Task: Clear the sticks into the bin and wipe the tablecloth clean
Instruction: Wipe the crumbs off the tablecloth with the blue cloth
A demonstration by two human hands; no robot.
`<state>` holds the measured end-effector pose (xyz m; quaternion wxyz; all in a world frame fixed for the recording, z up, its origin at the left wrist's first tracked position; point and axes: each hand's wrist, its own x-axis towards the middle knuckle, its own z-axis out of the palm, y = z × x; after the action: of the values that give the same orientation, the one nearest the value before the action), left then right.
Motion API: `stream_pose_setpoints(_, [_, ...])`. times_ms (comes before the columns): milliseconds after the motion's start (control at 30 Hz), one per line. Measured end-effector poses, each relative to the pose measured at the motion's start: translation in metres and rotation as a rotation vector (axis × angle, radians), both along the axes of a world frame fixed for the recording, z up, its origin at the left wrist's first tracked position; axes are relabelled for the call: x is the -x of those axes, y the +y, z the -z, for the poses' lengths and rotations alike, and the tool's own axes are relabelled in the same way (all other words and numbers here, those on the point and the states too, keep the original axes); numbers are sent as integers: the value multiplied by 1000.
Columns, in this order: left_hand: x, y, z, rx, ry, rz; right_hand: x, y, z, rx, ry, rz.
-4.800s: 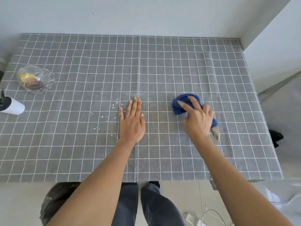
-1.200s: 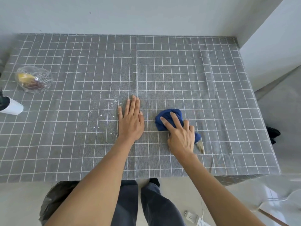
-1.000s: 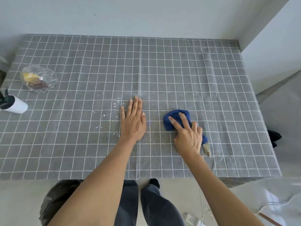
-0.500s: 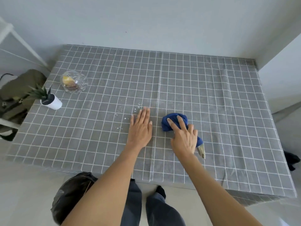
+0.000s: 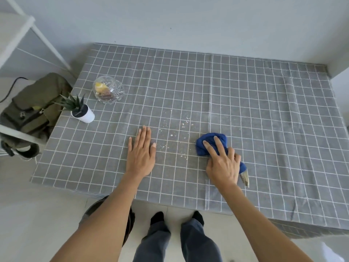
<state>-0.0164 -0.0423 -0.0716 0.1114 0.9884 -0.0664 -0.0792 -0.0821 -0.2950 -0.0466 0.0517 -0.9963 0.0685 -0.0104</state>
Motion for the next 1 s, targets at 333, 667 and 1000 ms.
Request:
stream_pose_setpoints(333, [-23, 26, 4, -27, -15, 79, -8, 14, 8, -27, -235, 104])
stream_pose_setpoints(667, [-26, 28, 7, -33, -74, 72, -76, 116, -1, -35, -226, -99])
stream_pose_setpoints(1000, [-25, 29, 6, -32, -49, 54, -75, 108, 2, -34, -69, -94])
